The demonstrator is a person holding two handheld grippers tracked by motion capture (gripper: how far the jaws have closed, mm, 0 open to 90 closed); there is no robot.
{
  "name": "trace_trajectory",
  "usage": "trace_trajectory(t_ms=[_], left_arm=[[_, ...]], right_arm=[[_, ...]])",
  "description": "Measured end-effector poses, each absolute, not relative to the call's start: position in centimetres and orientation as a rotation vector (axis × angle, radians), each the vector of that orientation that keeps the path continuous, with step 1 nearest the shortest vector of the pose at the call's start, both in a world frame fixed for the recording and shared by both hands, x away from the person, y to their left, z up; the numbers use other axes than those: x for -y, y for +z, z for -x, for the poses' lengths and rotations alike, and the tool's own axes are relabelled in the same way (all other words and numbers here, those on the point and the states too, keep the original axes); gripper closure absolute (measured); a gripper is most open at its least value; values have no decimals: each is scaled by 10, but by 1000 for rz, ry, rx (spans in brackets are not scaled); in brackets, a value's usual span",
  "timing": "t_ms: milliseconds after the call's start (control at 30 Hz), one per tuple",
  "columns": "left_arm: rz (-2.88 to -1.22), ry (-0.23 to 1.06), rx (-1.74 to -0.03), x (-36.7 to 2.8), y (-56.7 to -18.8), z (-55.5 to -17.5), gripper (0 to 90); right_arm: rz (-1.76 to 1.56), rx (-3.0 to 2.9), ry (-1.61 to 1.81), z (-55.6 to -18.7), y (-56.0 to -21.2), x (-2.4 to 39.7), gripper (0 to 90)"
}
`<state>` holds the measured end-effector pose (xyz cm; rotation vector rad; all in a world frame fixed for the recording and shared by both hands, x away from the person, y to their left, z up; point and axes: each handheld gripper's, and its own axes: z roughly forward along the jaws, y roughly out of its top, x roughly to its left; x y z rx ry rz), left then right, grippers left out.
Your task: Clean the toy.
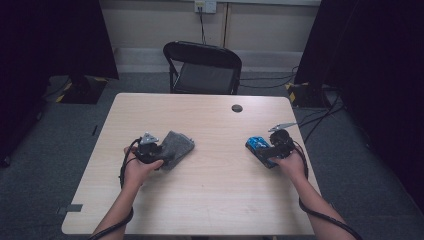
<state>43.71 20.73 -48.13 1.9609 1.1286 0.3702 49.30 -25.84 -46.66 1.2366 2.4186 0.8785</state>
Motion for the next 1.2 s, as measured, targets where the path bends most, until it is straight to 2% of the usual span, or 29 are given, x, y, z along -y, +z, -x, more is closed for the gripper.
trace_trajectory(t_ms=[433, 1200], left_arm=[[-1931, 354, -1102, -205, -465, -431, 226], [-1951, 311, -976, -180, -455, -418, 193]], right_arm=[[-1169, -2418, 927, -486, -448, 247, 154], [-1007, -2473, 935, -473, -441, 222, 142]])
